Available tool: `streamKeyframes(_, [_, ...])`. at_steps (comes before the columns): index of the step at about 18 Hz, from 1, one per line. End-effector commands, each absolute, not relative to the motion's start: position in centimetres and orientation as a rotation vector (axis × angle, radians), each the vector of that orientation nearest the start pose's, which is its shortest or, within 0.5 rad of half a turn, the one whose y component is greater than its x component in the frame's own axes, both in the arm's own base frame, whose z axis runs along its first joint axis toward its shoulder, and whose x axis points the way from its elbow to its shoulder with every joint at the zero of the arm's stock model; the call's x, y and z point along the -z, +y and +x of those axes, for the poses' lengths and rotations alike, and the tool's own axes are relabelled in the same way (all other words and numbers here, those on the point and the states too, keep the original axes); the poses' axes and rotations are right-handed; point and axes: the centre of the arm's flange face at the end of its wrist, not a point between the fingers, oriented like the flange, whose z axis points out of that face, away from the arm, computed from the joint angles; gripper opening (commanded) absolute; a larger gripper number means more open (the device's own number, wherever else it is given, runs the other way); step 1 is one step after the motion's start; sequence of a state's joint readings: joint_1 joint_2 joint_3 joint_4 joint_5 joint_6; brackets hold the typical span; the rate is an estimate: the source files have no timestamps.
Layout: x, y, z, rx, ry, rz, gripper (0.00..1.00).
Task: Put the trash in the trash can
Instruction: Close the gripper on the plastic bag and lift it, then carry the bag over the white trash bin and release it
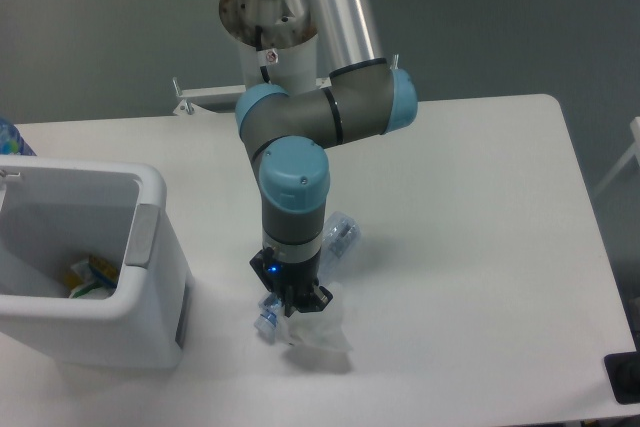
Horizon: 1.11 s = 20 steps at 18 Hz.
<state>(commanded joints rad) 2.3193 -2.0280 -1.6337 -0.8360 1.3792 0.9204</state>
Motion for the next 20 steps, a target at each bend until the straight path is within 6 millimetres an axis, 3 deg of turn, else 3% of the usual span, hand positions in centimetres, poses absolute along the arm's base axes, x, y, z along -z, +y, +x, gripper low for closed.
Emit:
streamKeyframes(7, [-33.3, 58.1, -36.1, -0.039, 0.129, -2.696, 0.0])
streamKeyframes(13, [-40.9, 57.5, -37.1, 0.026, 0.031, -2.498, 0.0])
streamKeyframes(17, [-46.1, 56.8, -35.0, 0.067, 0.065, -2.374, 0.0])
streamKeyframes(20, [-50.5, 56.0, -32.4, 0.079, 0.076, -2.3, 0.0])
